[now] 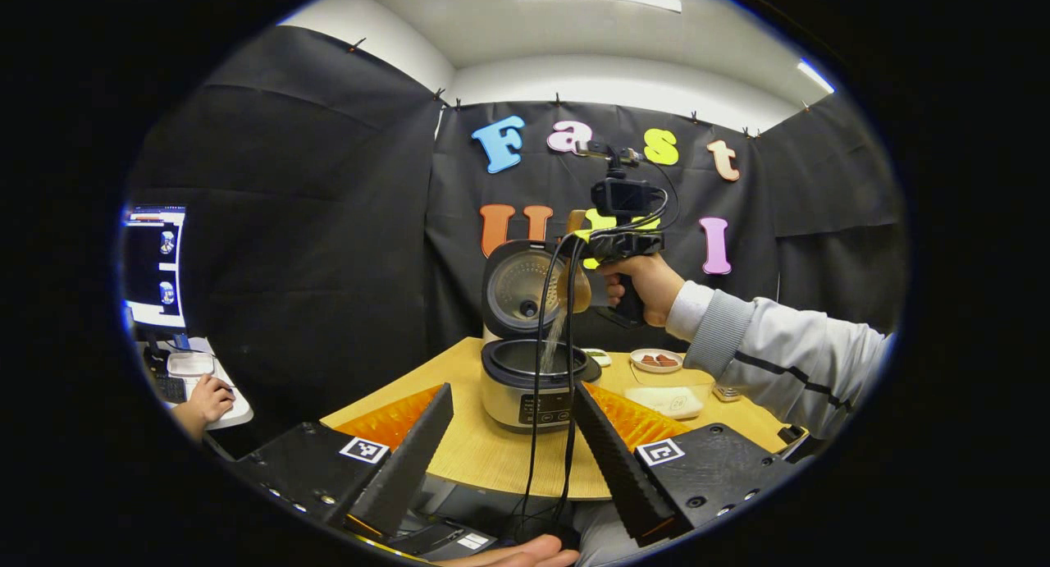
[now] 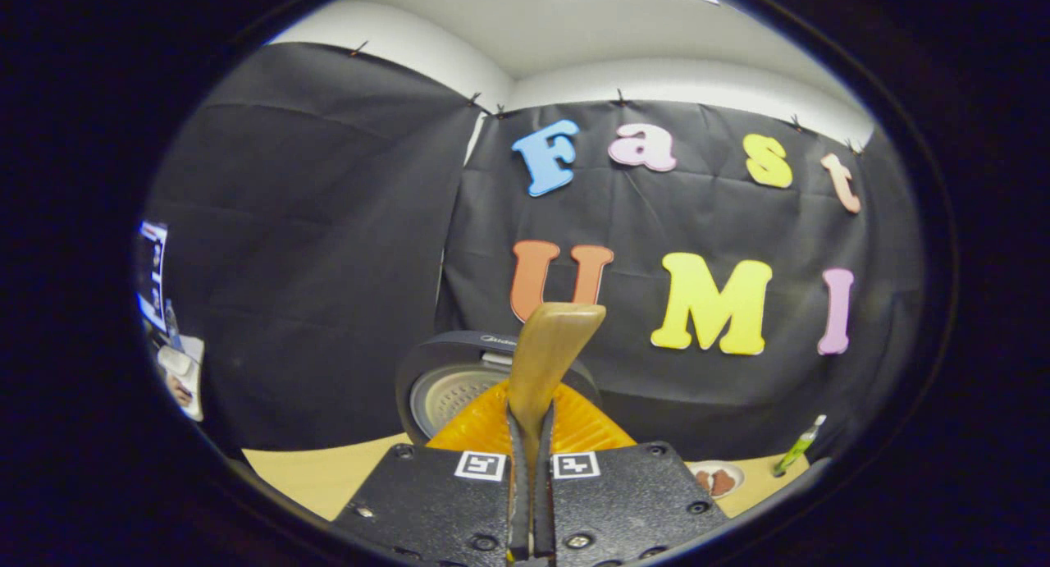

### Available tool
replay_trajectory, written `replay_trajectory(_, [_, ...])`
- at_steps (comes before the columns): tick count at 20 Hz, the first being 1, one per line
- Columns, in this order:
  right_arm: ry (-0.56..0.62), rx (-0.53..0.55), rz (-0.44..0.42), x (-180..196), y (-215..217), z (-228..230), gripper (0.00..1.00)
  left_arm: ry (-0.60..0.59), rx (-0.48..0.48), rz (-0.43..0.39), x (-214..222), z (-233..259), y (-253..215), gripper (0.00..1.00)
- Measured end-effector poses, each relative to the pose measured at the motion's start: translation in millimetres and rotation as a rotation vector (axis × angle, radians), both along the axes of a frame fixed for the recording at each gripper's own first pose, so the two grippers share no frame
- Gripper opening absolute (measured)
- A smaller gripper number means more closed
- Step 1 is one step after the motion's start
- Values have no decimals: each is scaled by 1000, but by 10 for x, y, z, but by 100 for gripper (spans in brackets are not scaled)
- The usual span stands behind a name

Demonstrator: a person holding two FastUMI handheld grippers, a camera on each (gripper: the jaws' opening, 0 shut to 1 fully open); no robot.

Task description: Close the left gripper, press the button to open the rice cooker; take a wooden spoon from the chopstick holder with the right hand, scoop a spoonful of rice and pour it into the rice cooker, then put the wooden spoon back into the chopstick holder.

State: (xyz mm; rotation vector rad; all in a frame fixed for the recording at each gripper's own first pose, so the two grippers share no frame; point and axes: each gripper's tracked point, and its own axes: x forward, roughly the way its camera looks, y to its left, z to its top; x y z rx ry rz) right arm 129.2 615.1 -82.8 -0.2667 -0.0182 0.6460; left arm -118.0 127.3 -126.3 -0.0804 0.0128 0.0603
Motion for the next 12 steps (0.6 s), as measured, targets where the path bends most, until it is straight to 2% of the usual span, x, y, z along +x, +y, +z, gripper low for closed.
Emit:
replay_trajectory(7, [-6,-98,28,-149,204,-274,7,3,-14,-12,-24,16,-30,94])
replay_trajectory(12, [21,-67,22,-105,23,-185,8,4,-33,-8,-48,13,7,94])
